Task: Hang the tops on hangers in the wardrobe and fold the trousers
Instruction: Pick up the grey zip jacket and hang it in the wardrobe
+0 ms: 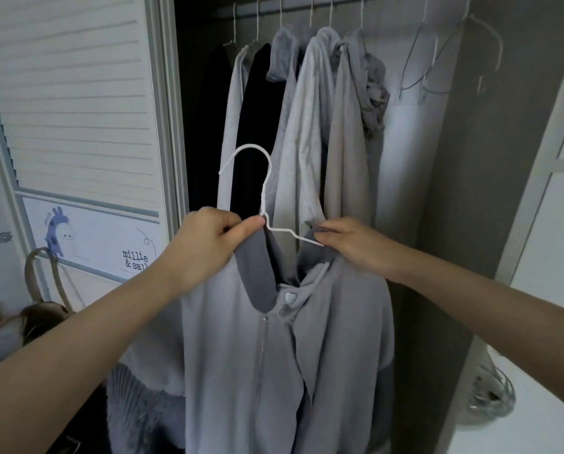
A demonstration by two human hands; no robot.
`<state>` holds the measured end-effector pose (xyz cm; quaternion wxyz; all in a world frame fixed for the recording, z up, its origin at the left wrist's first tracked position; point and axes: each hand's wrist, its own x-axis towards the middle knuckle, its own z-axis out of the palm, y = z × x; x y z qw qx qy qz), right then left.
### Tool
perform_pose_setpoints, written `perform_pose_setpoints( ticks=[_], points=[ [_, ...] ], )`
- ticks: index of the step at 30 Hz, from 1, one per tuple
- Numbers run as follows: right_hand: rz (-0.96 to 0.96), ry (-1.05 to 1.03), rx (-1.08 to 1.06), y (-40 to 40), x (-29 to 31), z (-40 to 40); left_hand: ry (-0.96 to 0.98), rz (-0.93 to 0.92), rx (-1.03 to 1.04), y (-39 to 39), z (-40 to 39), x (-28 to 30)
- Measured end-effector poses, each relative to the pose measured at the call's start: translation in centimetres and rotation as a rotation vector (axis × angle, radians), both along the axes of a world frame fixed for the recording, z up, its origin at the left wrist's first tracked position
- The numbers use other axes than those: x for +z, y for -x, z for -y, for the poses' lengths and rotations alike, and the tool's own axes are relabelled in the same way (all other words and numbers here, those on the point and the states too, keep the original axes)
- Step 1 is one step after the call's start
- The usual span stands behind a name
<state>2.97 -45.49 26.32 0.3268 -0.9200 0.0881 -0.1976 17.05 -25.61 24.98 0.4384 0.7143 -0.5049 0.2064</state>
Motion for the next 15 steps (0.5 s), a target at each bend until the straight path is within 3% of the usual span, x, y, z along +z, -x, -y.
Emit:
perform_pose_setpoints(
  ticks=[4, 6, 10, 15],
  points=[
    [0.143, -0.114, -0.107, 0.6, -0.3, 2.2, -0.107, 0.122, 0.112, -1.8, -1.7, 0.3],
    [0.165, -0.119, -0.130, 1.0, 0.1, 3.0, -0.100, 0.060, 0.140, -3.0, -2.8, 0.3],
    [0.147, 0.013, -0.172, 1.3, 0.7, 2.8, -0.011, -0.101, 0.107, -4.1, -2.5, 0.0],
    [0.049, 0.144, -0.125, 3.2, 0.4, 2.9, 0.093, -0.129, 0.189, -5.9, -2.4, 0.3]
  ],
)
